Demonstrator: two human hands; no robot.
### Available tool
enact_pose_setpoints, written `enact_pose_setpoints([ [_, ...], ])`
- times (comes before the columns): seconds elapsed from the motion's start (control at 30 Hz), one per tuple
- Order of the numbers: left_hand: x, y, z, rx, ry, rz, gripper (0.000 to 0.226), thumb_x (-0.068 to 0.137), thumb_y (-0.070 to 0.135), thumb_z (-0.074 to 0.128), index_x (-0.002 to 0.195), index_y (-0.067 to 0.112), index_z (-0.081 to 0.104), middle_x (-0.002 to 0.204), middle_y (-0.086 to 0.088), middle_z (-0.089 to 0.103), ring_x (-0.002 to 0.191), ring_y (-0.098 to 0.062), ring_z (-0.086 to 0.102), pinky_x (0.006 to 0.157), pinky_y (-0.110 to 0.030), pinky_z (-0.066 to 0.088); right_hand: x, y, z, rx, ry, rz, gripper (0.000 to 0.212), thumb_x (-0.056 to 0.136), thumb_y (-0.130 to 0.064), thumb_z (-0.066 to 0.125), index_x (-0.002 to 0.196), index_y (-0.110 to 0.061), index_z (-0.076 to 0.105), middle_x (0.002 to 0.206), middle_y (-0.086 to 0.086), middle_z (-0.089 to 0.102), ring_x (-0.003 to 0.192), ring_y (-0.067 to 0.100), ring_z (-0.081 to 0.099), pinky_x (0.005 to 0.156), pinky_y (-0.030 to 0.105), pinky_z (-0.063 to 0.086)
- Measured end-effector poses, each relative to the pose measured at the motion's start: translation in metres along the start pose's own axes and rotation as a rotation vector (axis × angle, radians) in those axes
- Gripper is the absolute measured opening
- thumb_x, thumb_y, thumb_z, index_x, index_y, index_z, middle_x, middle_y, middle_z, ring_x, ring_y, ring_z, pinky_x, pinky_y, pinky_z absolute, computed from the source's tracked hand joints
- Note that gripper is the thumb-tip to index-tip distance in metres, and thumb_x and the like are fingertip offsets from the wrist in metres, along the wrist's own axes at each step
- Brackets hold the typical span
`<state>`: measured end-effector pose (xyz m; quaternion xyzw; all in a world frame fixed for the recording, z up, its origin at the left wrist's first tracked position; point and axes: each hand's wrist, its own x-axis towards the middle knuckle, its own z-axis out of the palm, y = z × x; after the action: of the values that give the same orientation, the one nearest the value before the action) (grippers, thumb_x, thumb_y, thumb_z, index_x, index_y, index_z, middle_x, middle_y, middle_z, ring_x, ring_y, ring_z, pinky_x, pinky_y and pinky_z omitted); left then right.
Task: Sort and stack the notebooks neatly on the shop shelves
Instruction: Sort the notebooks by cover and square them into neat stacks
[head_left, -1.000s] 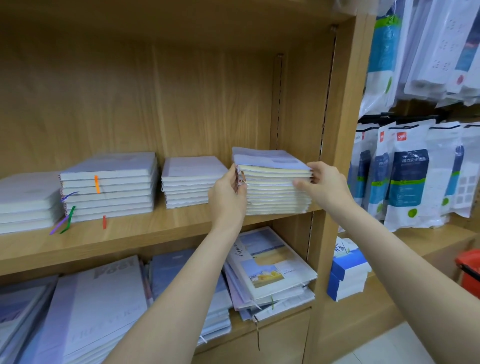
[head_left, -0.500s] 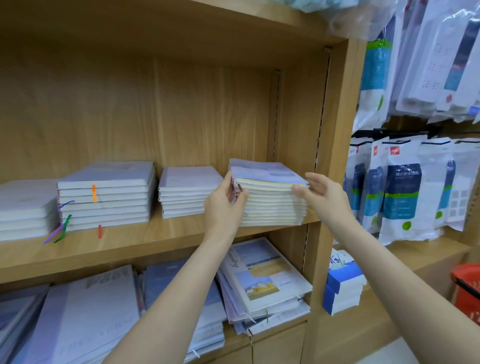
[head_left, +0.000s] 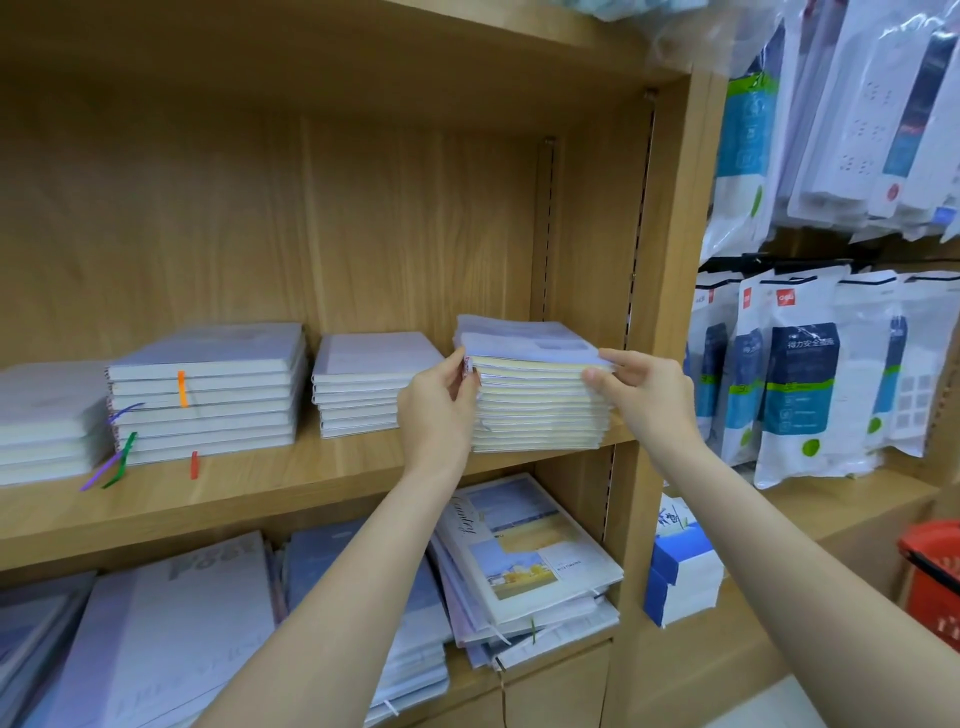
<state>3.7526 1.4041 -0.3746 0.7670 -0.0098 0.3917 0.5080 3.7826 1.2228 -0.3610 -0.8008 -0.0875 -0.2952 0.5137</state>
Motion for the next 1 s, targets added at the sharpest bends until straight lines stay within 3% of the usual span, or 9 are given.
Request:
enact_pose_setpoints([
  [0.1, -0.005, -0.004, 0.0, 0.024, -0.048, 0.042, 0.035, 0.095, 0.016, 0.051, 0.13, 0.017, 0.054, 0.096, 0.011, 0.065, 0.089, 0.004, 0.054, 0.077, -0.012, 0.04, -0.001, 0.0, 0.001, -0.016, 0.025, -0.019, 0.039, 0.085, -0.028, 0.066, 0.121, -0.013, 0.062, 0.118, 0.007, 0.064, 0.104, 0.012, 0.056, 0.088, 0.025, 0.043],
  [0.2, -0.007, -0.005, 0.001, 0.059, -0.02, 0.056, 0.037, 0.094, 0.015, 0.052, 0.131, 0.017, 0.052, 0.108, -0.001, 0.068, 0.094, 0.002, 0.053, 0.066, 0.0, 0.036, 0.001, 0.001, 0.001, -0.033, 0.014, -0.031, 0.034, 0.085, -0.027, 0.066, 0.115, -0.012, 0.063, 0.116, 0.006, 0.065, 0.099, 0.008, 0.054, 0.084, 0.023, 0.043],
  [0.37, -0.008, -0.004, 0.0, 0.056, -0.06, 0.054, 0.041, 0.092, 0.015, 0.055, 0.133, 0.019, 0.05, 0.108, 0.0, 0.068, 0.094, 0.0, 0.056, 0.073, -0.008, 0.037, 0.001, 0.0, -0.004, 0.014, -0.042, -0.017, 0.031, 0.086, -0.026, 0.066, 0.113, -0.015, 0.057, 0.108, -0.001, 0.061, 0.095, 0.006, 0.053, 0.076, 0.017, 0.043],
  [0.43, -0.008, -0.006, -0.006, 0.057, -0.134, 0.038, 0.048, 0.089, 0.012, 0.058, 0.136, 0.02, 0.048, 0.111, 0.007, 0.064, 0.102, -0.004, 0.057, 0.08, -0.013, 0.04, -0.002, 0.002, -0.006, 0.104, -0.152, 0.012, 0.046, 0.084, -0.026, 0.068, 0.125, -0.017, 0.049, 0.113, -0.006, 0.056, 0.1, 0.006, 0.053, 0.08, 0.015, 0.045],
  [0.5, -0.008, -0.011, -0.013, 0.096, -0.225, 0.024, 0.047, 0.085, 0.007, 0.061, 0.131, 0.019, 0.053, 0.107, 0.012, 0.061, 0.103, -0.008, 0.058, 0.082, -0.017, 0.041, -0.005, 0.008, -0.006, 0.105, -0.287, 0.015, 0.067, 0.079, -0.026, 0.073, 0.136, -0.025, 0.036, 0.121, -0.01, 0.051, 0.11, 0.011, 0.052, 0.095, 0.028, 0.046],
  [0.57, -0.011, -0.017, -0.02, 0.092, -0.301, -0.027, 0.044, 0.084, 0.001, 0.061, 0.124, 0.018, 0.057, 0.099, 0.013, 0.059, 0.103, -0.011, 0.06, 0.082, -0.018, 0.041, -0.01, 0.01, -0.004, 0.021, -0.378, -0.011, 0.084, 0.075, -0.022, 0.077, 0.141, -0.031, 0.025, 0.125, -0.009, 0.047, 0.115, 0.014, 0.049, 0.099, 0.034, 0.043],
  [0.7, -0.01, -0.02, -0.021, 0.03, -0.351, -0.061, 0.058, 0.082, -0.001, 0.06, 0.134, 0.022, 0.048, 0.112, 0.009, 0.061, 0.106, -0.008, 0.058, 0.094, -0.027, 0.045, -0.012, 0.006, 0.001, 0.0, -0.327, -0.063, 0.087, 0.077, -0.018, 0.075, 0.144, -0.025, 0.02, 0.121, -0.011, 0.041, 0.11, 0.009, 0.042, 0.091, 0.025, 0.038],
  [0.87, 0.001, -0.018, -0.01, -0.016, -0.332, -0.065, 0.071, 0.079, -0.007, 0.061, 0.142, 0.015, 0.036, 0.124, 0.0, 0.058, 0.12, -0.021, 0.053, 0.105, -0.041, 0.041, -0.007, 0.005, 0.004, -0.075, -0.291, -0.038, 0.084, 0.075, -0.026, 0.077, 0.142, -0.02, 0.027, 0.135, 0.002, 0.044, 0.121, 0.02, 0.044, 0.103, 0.042, 0.04],
  [1.0, 0.0, -0.02, -0.005, -0.007, -0.31, -0.069, 0.07, 0.078, -0.007, 0.057, 0.142, 0.013, 0.036, 0.128, -0.008, 0.058, 0.119, -0.024, 0.054, 0.103, -0.04, 0.042, -0.006, 0.003, 0.002, -0.091, -0.307, -0.035, 0.083, 0.075, -0.024, 0.077, 0.142, -0.02, 0.027, 0.133, 0.002, 0.045, 0.12, 0.02, 0.044, 0.102, 0.041, 0.041],
])
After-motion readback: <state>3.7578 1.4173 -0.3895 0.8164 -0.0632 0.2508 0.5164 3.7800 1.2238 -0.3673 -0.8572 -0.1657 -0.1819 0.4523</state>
